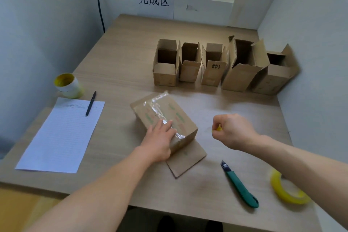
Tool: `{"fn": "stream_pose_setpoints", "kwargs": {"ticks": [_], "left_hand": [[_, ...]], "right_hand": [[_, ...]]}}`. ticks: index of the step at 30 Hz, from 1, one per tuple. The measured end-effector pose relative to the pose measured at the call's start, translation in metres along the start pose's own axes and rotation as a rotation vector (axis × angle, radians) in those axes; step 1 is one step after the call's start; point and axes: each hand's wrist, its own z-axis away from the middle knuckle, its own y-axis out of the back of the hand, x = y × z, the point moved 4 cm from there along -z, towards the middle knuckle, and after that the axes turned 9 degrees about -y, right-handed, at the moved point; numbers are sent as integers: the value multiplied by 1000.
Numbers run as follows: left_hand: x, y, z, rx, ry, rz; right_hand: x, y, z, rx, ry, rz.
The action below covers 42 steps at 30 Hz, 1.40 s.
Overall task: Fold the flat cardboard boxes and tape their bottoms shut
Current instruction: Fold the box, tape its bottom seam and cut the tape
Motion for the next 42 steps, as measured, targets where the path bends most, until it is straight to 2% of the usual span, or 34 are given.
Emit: {"fn": "stream_pose_setpoints", "kwargs": {"ticks": [2, 3, 7, 10, 17, 22, 24, 26, 28, 30, 31, 33, 34, 35, 38, 40, 42], "left_hand": [[-3, 12, -1, 57, -16, -5], [2, 19, -1, 112, -24, 69], [43, 33, 3, 291, -23, 820], [60, 28, 7, 366, 11, 1035], [61, 22, 28, 551, 61, 924], [51, 15, 40, 716, 148, 835], [48, 11, 45, 780, 206, 869], [41, 5, 47, 828, 289, 946], [34, 0, 48, 836, 329, 983], [31, -4, 52, 852, 354, 967], [32, -7, 53, 861, 373, 962], [35, -14, 54, 849, 398, 933], [38, -18, 54, 841, 406, 916], [40, -22, 53, 842, 432, 917], [34, -30, 51, 898, 554, 942], [29, -32, 50, 917, 596, 928], [27, -32, 52, 922, 613, 914]], "right_hand": [[-1, -1, 1, -38, -10, -40], [-2, -2, 1, -56, -10, -62], [-15, -5, 5, -109, 35, -95], [-26, -9, 8, -128, 87, -133], [-37, -19, 14, -187, 156, -136], [-40, -27, 19, -362, 223, -314], [-39, -26, 21, -505, 209, -464], [-37, -20, 24, -675, 162, -734], [-31, -11, 21, -762, 144, -888], [-23, -8, 14, -800, 125, -803], [-18, -9, 10, -752, 131, -611], [-6, -9, -6, -488, 185, 61], [-4, -7, -13, -311, 212, 323], [-5, -6, -17, -184, 239, 437], [-15, -10, -27, -80, 384, 407], [-13, -13, -33, -137, 439, 322], [-8, -16, -36, -286, 428, 173]]}}
